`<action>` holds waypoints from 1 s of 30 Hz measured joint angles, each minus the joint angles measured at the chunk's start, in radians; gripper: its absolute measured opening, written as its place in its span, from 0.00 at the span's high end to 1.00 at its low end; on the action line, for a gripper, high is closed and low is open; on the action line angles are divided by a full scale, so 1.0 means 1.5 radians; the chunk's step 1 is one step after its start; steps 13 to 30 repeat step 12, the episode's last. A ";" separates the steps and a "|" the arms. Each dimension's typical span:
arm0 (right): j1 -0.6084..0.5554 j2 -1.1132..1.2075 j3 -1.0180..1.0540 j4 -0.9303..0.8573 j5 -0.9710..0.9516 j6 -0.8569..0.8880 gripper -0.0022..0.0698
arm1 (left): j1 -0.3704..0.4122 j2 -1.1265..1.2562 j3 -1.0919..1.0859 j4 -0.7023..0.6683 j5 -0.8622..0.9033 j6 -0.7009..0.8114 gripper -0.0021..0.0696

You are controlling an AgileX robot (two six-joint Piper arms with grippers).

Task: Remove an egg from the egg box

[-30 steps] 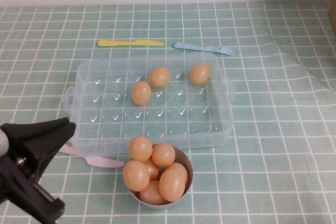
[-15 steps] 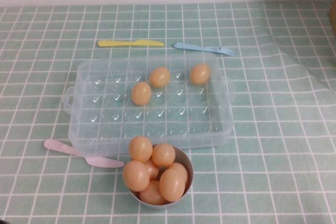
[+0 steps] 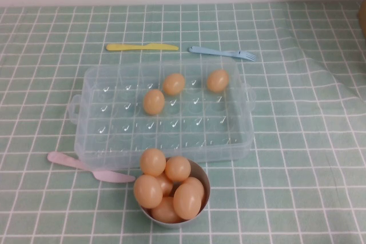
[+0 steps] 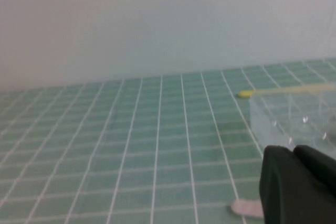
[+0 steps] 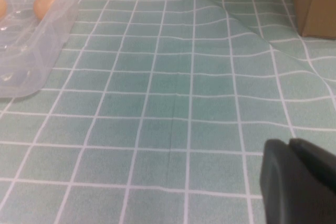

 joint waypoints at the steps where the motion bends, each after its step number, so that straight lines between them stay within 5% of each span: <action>1: 0.000 0.000 0.000 0.000 0.000 0.000 0.99 | 0.000 0.000 0.000 0.000 0.027 -0.001 0.97; 9: 0.000 0.000 0.000 0.000 0.000 0.000 0.99 | 0.000 0.000 0.001 0.000 0.199 -0.004 0.97; 30: 0.000 0.000 0.000 0.001 0.000 0.000 0.99 | 0.000 0.000 0.001 0.000 0.208 -0.004 0.97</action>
